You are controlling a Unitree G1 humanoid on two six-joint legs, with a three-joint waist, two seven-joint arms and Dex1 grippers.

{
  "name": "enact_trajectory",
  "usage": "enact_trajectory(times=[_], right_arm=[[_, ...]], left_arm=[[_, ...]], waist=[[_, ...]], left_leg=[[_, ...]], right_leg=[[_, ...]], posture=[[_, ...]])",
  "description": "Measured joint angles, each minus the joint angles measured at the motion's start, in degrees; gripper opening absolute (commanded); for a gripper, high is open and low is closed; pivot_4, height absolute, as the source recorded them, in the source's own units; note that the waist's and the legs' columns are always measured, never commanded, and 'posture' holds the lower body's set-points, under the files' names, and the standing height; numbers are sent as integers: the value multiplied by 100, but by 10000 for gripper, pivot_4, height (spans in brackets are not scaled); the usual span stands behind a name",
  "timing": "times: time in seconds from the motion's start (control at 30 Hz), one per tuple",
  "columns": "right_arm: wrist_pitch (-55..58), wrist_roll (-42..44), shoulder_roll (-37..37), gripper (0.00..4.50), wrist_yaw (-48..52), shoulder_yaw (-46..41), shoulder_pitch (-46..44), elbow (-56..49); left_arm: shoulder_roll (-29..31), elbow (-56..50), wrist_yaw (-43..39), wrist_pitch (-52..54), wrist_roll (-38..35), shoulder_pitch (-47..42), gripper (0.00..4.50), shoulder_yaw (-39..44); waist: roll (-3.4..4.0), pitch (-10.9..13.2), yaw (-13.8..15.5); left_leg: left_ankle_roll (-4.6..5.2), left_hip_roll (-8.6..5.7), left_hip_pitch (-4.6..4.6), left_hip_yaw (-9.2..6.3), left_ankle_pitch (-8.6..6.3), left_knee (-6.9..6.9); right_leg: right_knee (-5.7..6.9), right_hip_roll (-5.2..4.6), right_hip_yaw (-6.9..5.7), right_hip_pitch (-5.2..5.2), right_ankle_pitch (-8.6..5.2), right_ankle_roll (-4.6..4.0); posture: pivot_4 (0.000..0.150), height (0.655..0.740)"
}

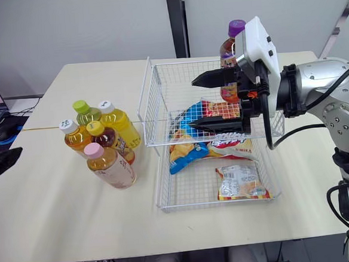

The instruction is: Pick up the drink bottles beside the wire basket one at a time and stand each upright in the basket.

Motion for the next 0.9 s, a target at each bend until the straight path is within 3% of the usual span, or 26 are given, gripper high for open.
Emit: enact_trajectory(times=[0.5, 0.9], right_arm=[[424, 88, 168, 45000, 123, 43, -152, -76], [500, 222, 170, 45000, 128, 17, -150, -221]], left_arm=[[-469, 279, 1697, -1002, 7, -1193, 44637, -1888], [-578, 864, 2000, -1750, 278, -1444, 44637, -2699]], waist=[[-1, -1, -7], [-1, -1, -17]], left_leg=[[0, -8, -1, 1, 0, -8], [1, -8, -3, 0, 0, -9]], right_leg=[[-7, 0, -11, 0, 1, 0], [-8, 3, -11, -3, 1, 0]], posture=[[1500, 7400], [1500, 7400]])
